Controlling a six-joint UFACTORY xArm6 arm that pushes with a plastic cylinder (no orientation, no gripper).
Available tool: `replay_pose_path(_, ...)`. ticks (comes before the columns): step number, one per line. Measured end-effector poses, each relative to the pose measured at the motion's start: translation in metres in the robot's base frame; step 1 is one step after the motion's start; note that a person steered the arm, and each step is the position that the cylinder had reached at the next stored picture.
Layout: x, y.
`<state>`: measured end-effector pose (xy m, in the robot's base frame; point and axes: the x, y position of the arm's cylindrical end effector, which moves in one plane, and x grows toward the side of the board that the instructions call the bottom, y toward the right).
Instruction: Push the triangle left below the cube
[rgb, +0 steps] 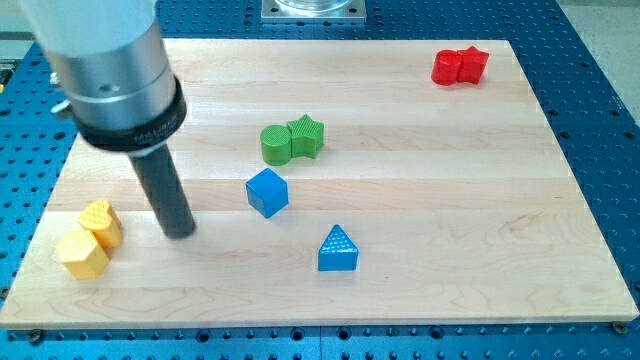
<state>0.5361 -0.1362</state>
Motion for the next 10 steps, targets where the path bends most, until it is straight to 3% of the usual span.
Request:
replay_pose_path(2,-0.052,0.137)
replay_pose_path(3,-0.025,0.159)
replay_pose_path(4,-0.005,0.239)
replay_pose_path(5,0.040,0.180)
replay_pose_path(6,-0.015,0.117)
replay_pose_path(8,0.059,0.122)
replay_pose_path(9,0.014,0.063)
replay_pose_path(10,-0.040,0.074)
